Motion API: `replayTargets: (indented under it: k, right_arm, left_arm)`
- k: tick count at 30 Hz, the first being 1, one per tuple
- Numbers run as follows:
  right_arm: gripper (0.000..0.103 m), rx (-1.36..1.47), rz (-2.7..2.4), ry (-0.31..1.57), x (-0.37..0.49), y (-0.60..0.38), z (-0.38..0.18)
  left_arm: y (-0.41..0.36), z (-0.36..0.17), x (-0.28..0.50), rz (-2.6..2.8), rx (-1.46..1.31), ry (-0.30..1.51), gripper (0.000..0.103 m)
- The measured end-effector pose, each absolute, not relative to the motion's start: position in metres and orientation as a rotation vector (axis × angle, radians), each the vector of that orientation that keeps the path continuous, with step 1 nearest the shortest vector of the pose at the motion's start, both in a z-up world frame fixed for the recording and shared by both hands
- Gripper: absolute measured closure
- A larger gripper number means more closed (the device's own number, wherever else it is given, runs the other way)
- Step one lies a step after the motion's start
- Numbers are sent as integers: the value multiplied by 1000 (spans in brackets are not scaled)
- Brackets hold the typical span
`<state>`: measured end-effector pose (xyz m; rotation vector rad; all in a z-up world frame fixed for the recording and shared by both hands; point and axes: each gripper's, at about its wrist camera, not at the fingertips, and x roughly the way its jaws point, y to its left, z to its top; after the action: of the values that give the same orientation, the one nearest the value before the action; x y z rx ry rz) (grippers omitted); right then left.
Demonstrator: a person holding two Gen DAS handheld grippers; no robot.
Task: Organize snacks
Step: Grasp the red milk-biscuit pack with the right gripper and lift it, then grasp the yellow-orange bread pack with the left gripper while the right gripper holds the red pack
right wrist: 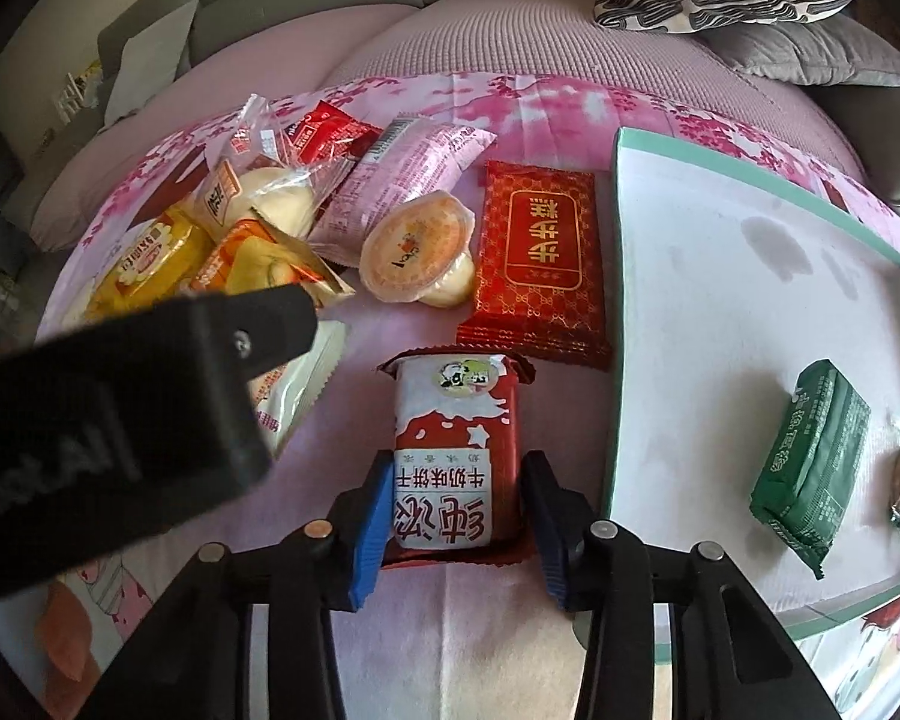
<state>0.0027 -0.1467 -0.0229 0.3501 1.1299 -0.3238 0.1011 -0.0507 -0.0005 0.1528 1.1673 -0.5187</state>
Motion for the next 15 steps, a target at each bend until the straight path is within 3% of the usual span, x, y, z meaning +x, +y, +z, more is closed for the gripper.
replayTargets:
  k: [7,15]
  right_arm:
    - [58,364,-318,1123,4,-149,-24]
    - [58,367,-307,1115,2,-149,-23]
  left_arm:
    - [-54,-6,101,-466,219,1155,15]
    - [-49,-1,101,-437,209,1116,43]
